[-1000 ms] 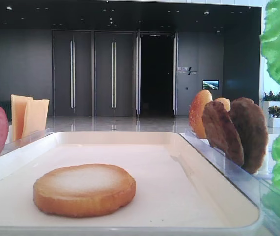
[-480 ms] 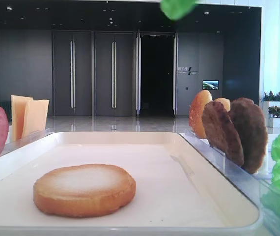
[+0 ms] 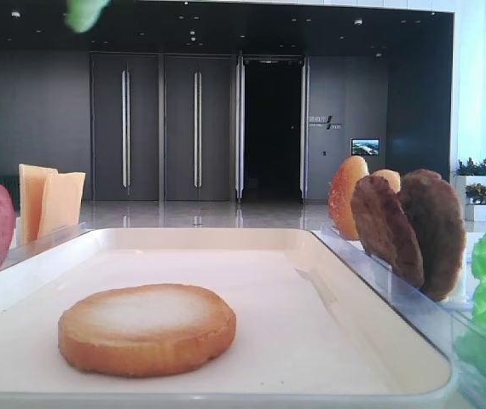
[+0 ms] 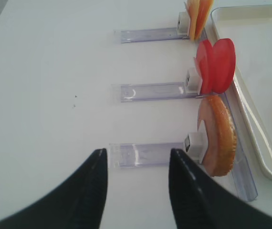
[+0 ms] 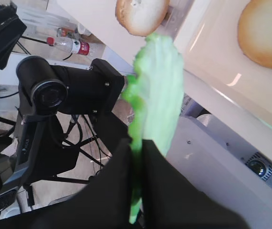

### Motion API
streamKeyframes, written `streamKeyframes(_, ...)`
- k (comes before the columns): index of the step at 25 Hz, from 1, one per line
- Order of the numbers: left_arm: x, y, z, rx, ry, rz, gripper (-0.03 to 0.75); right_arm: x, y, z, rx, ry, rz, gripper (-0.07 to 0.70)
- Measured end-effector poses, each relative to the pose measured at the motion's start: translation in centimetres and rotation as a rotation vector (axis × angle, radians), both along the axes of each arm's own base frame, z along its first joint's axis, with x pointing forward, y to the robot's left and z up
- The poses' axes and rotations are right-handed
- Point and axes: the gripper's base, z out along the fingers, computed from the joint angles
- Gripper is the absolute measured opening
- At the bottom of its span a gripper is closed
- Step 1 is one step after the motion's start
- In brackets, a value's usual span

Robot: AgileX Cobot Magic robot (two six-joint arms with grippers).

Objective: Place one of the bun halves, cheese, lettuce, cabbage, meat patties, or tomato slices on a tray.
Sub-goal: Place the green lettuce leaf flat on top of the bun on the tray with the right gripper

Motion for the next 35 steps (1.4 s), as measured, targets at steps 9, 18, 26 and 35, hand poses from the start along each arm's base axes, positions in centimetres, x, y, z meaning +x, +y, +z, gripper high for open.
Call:
streamKeyframes(9,0.0,0.0,0.0,0.0,0.0,0.0,0.327,3.2,2.9,-4.7,-0.045,0.06,0.006,0.039)
streamKeyframes(18,0.0,0.0,0.0,0.0,0.0,0.0,0.327,5.4,5.1,-8.3,0.001,0.097,-0.006,0.039)
streamKeyframes(26,0.0,0.0,0.0,0.0,0.0,0.0,0.327,6.6,6.0,-10.0,0.03,0.09,-0.04,0.039)
streamKeyframes(35,0.0,0.0,0.0,0.0,0.0,0.0,0.327,7.5,6.7,-11.9,0.04,0.092,-0.055,0.039)
